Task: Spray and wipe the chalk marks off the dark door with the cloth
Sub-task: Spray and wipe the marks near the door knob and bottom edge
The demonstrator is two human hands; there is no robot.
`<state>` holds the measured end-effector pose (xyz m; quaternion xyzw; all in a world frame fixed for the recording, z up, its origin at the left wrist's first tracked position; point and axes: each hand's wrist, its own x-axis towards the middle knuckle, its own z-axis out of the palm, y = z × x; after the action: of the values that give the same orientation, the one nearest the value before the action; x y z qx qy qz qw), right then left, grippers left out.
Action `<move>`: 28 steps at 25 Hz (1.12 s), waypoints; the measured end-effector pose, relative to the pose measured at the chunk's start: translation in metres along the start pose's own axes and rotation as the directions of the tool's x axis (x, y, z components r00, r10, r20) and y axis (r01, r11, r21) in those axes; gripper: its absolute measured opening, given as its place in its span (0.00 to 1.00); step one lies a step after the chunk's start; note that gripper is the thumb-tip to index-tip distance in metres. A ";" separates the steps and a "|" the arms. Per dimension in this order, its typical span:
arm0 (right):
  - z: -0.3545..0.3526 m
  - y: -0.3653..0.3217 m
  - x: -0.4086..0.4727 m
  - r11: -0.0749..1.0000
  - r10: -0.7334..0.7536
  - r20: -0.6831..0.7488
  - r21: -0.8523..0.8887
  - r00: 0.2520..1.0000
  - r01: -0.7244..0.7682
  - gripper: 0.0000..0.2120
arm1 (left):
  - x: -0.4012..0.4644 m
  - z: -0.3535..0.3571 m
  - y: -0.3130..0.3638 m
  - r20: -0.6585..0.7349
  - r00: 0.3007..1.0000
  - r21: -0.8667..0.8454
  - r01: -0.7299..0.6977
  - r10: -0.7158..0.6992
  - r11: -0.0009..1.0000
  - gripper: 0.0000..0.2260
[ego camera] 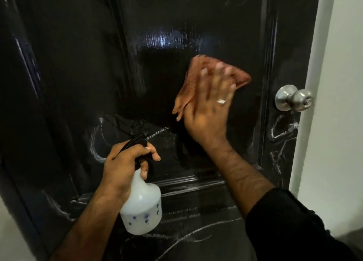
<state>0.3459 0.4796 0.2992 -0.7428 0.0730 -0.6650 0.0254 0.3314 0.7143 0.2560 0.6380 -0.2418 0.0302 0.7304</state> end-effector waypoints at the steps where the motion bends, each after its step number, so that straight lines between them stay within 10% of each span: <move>1: 0.006 -0.011 -0.029 0.983 -0.179 0.077 0.041 0.981 0.177 0.35 | 0.001 -0.006 -0.002 -0.024 1.000 0.004 0.000 0.000 1.000 0.08; 5: 0.006 0.024 -0.131 0.820 -0.570 0.240 0.117 0.785 0.560 0.34 | -0.006 -0.035 -0.014 -0.082 0.996 0.035 0.038 -0.035 0.999 0.08; 8: 0.012 0.039 -0.090 0.977 -0.213 0.083 0.023 0.974 0.211 0.36 | -0.013 -0.059 -0.021 -0.113 0.992 0.066 0.070 -0.063 0.995 0.09; 11: 0.025 -0.023 -0.028 0.980 0.200 -0.031 -0.011 0.979 -0.201 0.36 | -0.016 -0.078 -0.018 -0.129 0.991 0.078 0.040 -0.030 0.996 0.09; 14: 0.042 -0.090 -0.062 0.981 -0.176 0.115 0.098 0.978 0.165 0.35 | -0.017 -0.093 -0.013 -0.177 0.984 0.072 0.007 0.006 0.997 0.08; 17: 0.042 -0.070 -0.144 0.743 -0.668 0.272 0.203 0.693 0.637 0.34 | -0.018 -0.106 -0.012 -0.219 0.976 0.062 0.005 0.008 0.998 0.08; 20: 0.032 -0.031 -0.133 0.786 -0.619 0.200 0.144 0.760 0.602 0.36 | -0.021 -0.121 -0.015 -0.226 0.974 0.069 0.024 -0.008 0.997 0.08; 25: 0.047 -0.123 -0.042 0.991 -0.108 0.087 0.091 0.990 0.100 0.34 | -0.019 -0.132 -0.014 -0.267 0.964 0.075 0.014 0.006 0.997 0.08; 28: 0.057 -0.153 -0.091 0.806 -0.590 0.237 0.216 0.771 0.550 0.33 | -0.023 -0.138 -0.012 -0.295 0.955 0.067 -0.017 0.036 0.998 0.09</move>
<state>0.4044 0.6399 0.2235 -0.8163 -0.2057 -0.5269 -0.1174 0.3586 0.8486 0.2269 0.6459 -0.1374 0.1430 0.7372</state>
